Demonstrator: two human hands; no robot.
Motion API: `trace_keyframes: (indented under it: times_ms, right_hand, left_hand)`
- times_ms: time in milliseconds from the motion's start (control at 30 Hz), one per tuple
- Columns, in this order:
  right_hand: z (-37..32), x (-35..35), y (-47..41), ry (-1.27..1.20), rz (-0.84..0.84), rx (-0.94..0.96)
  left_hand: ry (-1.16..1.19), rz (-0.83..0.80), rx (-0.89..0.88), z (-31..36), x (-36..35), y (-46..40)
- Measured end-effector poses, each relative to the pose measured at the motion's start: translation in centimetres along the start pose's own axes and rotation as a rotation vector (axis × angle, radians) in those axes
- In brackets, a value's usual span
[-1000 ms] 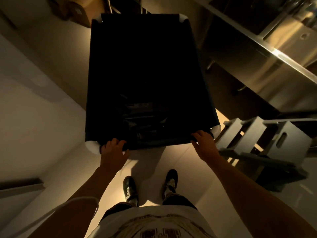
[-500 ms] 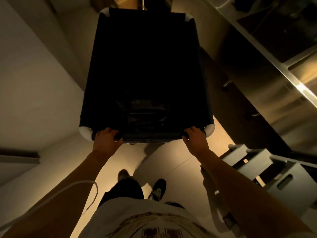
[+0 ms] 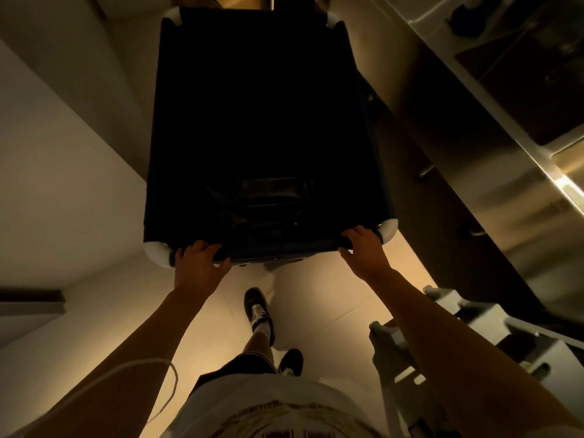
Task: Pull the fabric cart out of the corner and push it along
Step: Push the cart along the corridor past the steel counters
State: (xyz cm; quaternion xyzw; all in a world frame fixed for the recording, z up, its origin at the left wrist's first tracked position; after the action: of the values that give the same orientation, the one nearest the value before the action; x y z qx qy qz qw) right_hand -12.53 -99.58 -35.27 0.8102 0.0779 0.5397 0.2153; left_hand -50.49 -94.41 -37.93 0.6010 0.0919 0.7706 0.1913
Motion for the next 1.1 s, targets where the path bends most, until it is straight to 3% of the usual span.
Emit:
trace_keyframes:
  times_ms: [400, 1100]
  right_hand:
    - [-2.5, 4.9, -9.2, 0.008, -0.011, -0.009]
    - [-4.5, 11.2, -23.3, 0.052, 0.006, 0.034]
  left_hand:
    - [0.055, -0.075, 0.049, 0.9, 4.4, -9.1]
    - [0.078, -0.042, 0.130, 2.2, 8.4, -21.6]
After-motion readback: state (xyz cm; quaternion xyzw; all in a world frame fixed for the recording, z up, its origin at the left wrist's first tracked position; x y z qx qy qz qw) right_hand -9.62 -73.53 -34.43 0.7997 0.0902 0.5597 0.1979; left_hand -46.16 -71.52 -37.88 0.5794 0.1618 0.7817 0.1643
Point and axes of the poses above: each hand's wrist, its own y-axis away from the middle knuckle, its own x-axis out of the back of the hand, z = x × y, the point moved 1 cm from there along -y, towards the middle knuckle, and after that the axes turned 8 degrees about -z, right-handed, at the moved point
